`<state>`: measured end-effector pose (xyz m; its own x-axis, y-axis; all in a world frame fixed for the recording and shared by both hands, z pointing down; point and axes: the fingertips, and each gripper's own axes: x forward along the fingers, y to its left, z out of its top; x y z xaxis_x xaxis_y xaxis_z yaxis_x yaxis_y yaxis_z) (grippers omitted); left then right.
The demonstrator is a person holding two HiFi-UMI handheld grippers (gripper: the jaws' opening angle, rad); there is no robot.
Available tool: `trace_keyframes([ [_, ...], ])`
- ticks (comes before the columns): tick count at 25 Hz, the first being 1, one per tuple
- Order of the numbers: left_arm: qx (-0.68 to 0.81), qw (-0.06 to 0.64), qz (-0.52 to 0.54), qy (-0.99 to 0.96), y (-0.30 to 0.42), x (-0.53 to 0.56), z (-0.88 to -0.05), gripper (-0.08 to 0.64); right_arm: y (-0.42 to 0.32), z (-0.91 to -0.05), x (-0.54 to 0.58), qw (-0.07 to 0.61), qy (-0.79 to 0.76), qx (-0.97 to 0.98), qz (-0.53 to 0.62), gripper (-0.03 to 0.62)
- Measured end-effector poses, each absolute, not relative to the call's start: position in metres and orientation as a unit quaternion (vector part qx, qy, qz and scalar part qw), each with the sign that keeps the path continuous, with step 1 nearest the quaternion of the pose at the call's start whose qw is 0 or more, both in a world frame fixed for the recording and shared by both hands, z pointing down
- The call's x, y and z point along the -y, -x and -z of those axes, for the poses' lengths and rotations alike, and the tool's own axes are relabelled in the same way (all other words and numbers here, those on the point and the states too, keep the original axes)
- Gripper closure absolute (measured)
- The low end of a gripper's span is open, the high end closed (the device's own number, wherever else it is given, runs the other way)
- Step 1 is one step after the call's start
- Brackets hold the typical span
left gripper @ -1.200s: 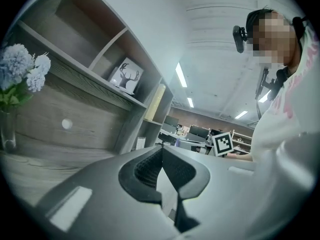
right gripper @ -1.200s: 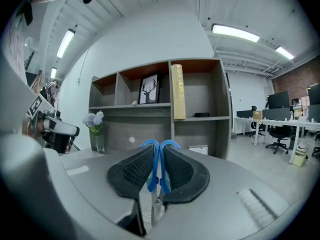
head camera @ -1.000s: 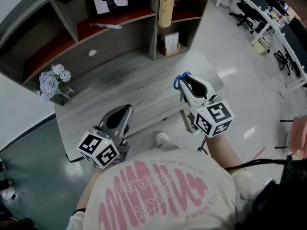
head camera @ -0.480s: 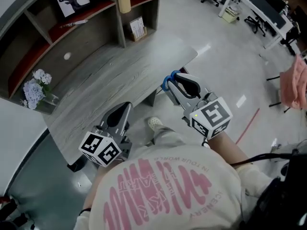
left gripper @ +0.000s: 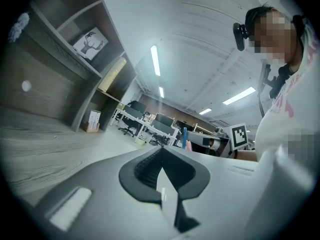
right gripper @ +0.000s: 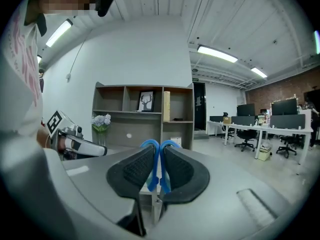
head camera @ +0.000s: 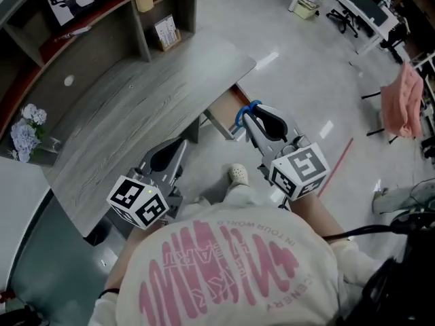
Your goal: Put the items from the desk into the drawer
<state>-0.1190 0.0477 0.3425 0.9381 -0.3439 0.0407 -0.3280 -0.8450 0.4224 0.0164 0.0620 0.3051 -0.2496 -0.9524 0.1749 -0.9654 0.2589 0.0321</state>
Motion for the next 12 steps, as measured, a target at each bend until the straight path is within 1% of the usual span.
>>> trace_keyframes([
  [5, 0.167, 0.212, 0.011, -0.963, 0.078, -0.044, -0.344, 0.540, -0.059, -0.324, -0.062, 0.085, -0.616, 0.779, -0.077, 0.517],
  [12, 0.181, 0.216, -0.017, -0.959, 0.028, -0.029, -0.366, 0.540, -0.109, -0.350, -0.040, 0.072, -0.604, 0.785, -0.115, 0.517],
])
